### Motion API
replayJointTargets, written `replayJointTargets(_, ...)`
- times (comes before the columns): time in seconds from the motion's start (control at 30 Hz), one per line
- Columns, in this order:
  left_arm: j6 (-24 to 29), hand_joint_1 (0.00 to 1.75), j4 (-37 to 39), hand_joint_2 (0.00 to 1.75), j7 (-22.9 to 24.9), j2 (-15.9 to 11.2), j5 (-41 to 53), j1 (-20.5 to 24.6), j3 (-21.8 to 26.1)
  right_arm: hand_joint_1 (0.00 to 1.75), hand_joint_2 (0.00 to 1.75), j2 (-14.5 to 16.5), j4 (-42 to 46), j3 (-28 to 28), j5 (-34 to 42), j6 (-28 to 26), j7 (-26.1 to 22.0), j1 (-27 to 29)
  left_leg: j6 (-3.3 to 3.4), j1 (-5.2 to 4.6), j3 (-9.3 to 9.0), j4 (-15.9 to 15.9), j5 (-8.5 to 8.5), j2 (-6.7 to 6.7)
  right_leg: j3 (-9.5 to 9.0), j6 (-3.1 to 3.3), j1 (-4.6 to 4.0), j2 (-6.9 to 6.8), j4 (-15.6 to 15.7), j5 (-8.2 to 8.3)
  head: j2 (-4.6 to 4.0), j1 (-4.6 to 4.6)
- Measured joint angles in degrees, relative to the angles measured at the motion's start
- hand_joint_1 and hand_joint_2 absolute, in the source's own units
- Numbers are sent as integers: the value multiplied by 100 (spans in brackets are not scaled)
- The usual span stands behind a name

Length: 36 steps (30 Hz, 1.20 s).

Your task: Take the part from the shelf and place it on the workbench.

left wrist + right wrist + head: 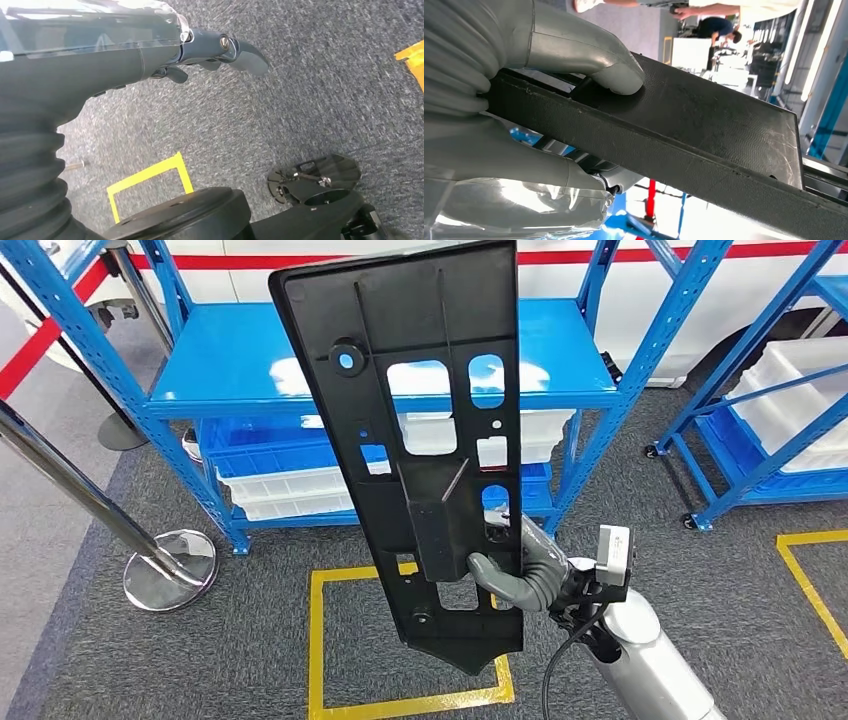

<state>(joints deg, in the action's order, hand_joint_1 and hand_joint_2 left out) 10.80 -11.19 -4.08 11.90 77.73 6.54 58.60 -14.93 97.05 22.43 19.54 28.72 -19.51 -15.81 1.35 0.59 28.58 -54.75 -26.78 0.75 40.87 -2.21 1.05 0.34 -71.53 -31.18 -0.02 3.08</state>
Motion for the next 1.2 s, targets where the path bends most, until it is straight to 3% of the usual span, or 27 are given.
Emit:
replayJointTargets(0.03,1,0,0,175,0,0,-3,-3,0,171,175,1,-11,0,0,2,7,3,-3,0,13,-21,-3,45,53,-13,11,-11,-169,-15,0,-1)
replayJointTargets(0.07,1,0,0,175,1,1,-4,-4,0,171,175,1,-20,-1,0,3,13,4,-11,0,21,-43,-9,90,10,-23,22,-29,-143,62,0,0)
replayJointTargets(0.1,2,0,0,175,2,1,-6,-4,0,171,175,1,-25,-2,0,7,18,2,-25,1,23,-66,-20,133,-157,-24,31,-72,136,236,0,0)
replayJointTargets(0.17,2,0,0,175,8,3,-7,-6,0,171,175,1,-27,-7,2,18,23,-14,-75,-14,26,-117,-58,207,-578,1,1,-311,919,529,0,0)
replayJointTargets(0.23,4,0,0,175,15,3,-9,-14,0,171,175,2,-27,-11,5,35,26,-35,-129,-51,50,-165,-90,285,-754,88,-51,-482,1322,588,0,0)
replayJointTargets(0.3,9,0,0,175,20,3,-10,-17,0,171,175,2,-27,-13,7,49,30,-41,-174,-72,65,-188,-108,388,-719,189,-68,-404,1341,580,0,1)
replayJointTargets(0.37,11,0,0,175,22,3,-10,-12,0,171,175,-6,-26,-19,7,52,32,-43,-235,-51,108,-319,-237,313,-695,272,-59,-298,1354,610,0,1)
replayJointTargets(0.43,11,0,0,175,16,3,-18,2,1,171,175,-18,-26,-23,7,52,32,-51,-277,-33,332,-863,-587,95,-675,343,-53,-203,1367,641,0,1)
replayJointTargets(0.5,11,0,0,175,9,3,-28,44,1,171,175,-21,-30,-20,7,54,35,-51,-276,-37,667,-1659,-940,0,-647,380,-74,-96,1362,664,0,1)
replayJointTargets(0.53,11,0,0,175,7,3,-31,63,1,171,175,-21,-33,-19,7,54,37,-48,-264,-40,758,-1894,-990,-10,-637,388,-87,-34,1357,673,0,1)
replayJointTargets(0.57,10,0,0,175,9,4,-30,70,0,171,175,-21,-36,-18,7,55,43,-46,-242,-42,748,-1909,-922,-17,-632,390,-101,34,1349,680,0,1)
replayJointTargets(0.63,4,0,0,175,20,5,-13,53,0,171,175,-21,-29,-17,7,56,62,-41,-166,-51,454,-1309,-523,-113,-628,384,-122,177,1326,690,0,1)
replayJointTargets(0.67,-1,0,0,175,24,3,-3,39,0,171,175,-23,-19,-17,7,55,72,-37,-117,-50,287,-922,-346,-262,-615,371,-132,241,1309,699,0,0)
replayJointTargets(0.73,-7,0,0,175,29,12,19,22,-1,171,175,-32,16,-17,-2,37,99,-11,-63,-56,94,-395,-180,-504,-552,318,-111,360,1280,736,0,0)
replayJointTargets(0.77,-9,0,0,175,29,17,25,21,-1,171,175,-36,45,-19,-9,23,115,16,-54,-65,81,-320,-193,-546,-515,276,-91,416,1278,764,0,0)
replayJointTargets(0.83,-17,0,2,175,32,44,38,24,-4,171,175,-38,126,-31,-25,-6,149,84,-35,-56,63,-230,-145,-430,-465,194,-71,502,1296,813,0,1)
replayJointTargets(0.9,-32,0,4,175,36,68,42,17,-7,171,175,-27,199,-49,-35,-24,162,113,9,-16,37,-132,-62,-286,-361,133,-90,354,1108,669,0,-2)
replayJointTargets(0.97,-41,0,4,175,40,73,41,-3,-7,171,175,-13,234,-57,-41,-36,170,125,32,-7,43,-99,-28,-135,-90,76,-66,96,485,302,0,-4)
replayJointTargets(1.0,-44,0,4,175,40,72,40,-10,-7,171,175,-10,239,-59,-46,-39,175,140,32,-9,57,-108,-26,-60,64,45,-37,33,116,141,0,-4)
replayJointTargets(1.03,-45,0,4,175,42,72,40,-12,-7,171,175,-8,242,-59,-56,-40,181,162,29,-9,69,-121,-29,10,159,15,-9,-3,-139,63,0,-4)
replayJointTargets(1.07,-48,0,4,175,43,72,40,-13,-7,171,175,-8,246,-59,-70,-41,185,180,21,-8,78,-135,-35,80,150,-11,18,-27,-187,92,0,-4)
replayJointTargets(1.13,-54,0,4,175,44,73,42,-11,-7,171,175,-8,270,-62,-102,-40,191,195,-12,-2,83,-172,-60,199,-188,-38,52,-111,350,396,0,-4)
replayJointTargets(1.2,-58,0,4,175,44,70,42,-9,-7,171,175,-7,316,-69,-119,-36,194,183,-67,-19,88,-211,-97,292,-578,17,21,-317,1053,594,0,-4)
